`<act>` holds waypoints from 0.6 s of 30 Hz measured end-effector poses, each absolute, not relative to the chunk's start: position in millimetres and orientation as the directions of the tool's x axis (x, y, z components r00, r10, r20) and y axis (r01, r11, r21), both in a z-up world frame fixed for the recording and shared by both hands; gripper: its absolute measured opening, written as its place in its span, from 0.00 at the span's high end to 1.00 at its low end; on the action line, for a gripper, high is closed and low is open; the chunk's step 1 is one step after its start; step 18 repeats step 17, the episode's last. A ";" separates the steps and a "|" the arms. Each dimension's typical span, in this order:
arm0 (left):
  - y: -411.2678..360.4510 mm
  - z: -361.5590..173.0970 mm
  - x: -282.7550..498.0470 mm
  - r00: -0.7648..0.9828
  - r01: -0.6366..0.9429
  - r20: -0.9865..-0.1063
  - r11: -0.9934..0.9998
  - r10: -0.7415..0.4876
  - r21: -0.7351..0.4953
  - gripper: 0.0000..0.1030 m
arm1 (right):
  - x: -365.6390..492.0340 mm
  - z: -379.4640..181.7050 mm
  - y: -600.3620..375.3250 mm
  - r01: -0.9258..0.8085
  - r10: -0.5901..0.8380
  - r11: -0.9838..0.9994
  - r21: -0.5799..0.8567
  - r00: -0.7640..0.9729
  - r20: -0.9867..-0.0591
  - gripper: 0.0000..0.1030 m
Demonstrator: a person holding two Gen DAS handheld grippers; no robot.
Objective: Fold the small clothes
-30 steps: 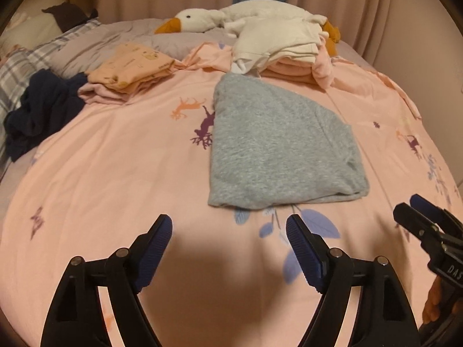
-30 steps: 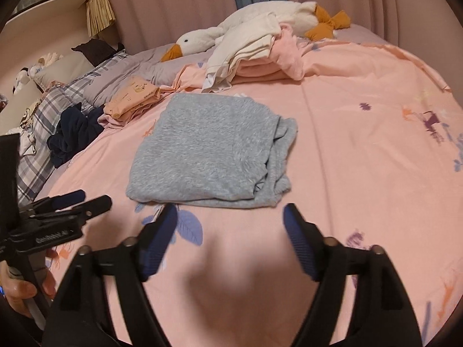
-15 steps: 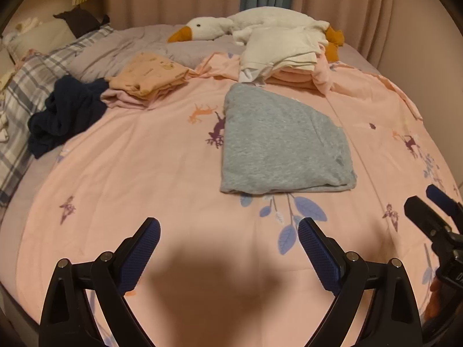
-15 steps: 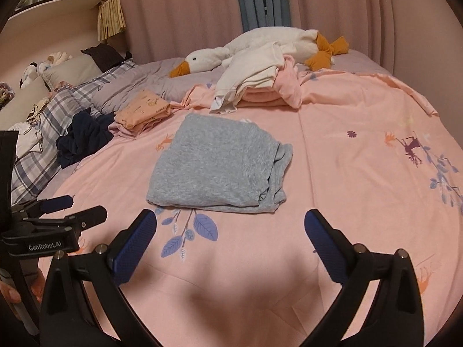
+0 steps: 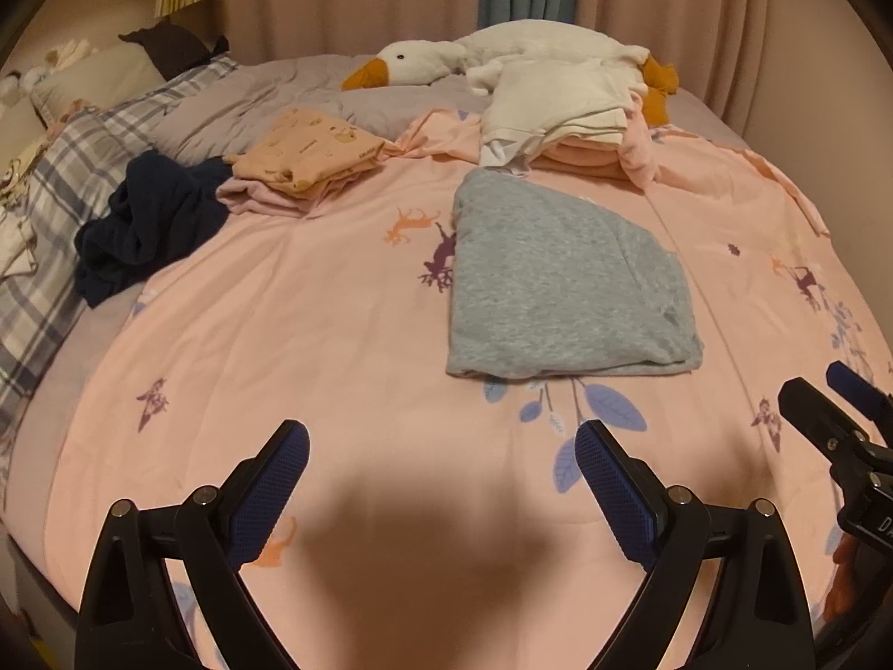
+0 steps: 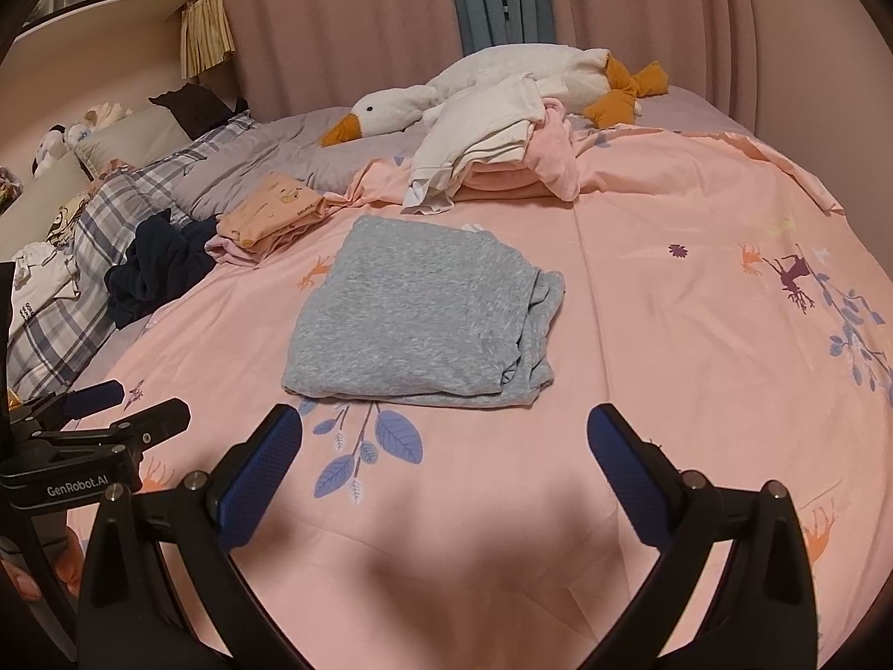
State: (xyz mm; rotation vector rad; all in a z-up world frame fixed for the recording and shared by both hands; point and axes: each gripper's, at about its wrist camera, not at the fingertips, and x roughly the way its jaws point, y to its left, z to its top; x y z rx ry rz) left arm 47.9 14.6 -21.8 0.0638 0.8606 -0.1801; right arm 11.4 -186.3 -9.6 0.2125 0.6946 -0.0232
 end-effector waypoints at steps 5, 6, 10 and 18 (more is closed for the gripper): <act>15.0 -21.6 48.1 0.641 0.182 -0.756 0.983 -0.128 -0.013 0.07 | 11.7 -9.8 -184.4 0.089 0.051 0.979 0.185 0.767 -0.640 0.00; 15.3 -21.4 48.0 0.642 0.183 -0.756 0.983 -0.130 -0.014 0.07 | 11.8 -9.9 -184.2 0.089 0.052 0.978 0.186 0.766 -0.640 0.00; 15.9 -21.2 48.0 0.644 0.182 -0.754 0.983 -0.128 -0.011 0.07 | 11.6 -9.7 -184.0 0.088 0.052 0.979 0.185 0.767 -0.639 0.00; 16.5 -19.5 48.3 0.649 0.173 -0.752 0.985 -0.115 -0.001 0.07 | 11.1 -11.0 -178.4 0.081 0.058 0.979 0.187 0.767 -0.639 0.00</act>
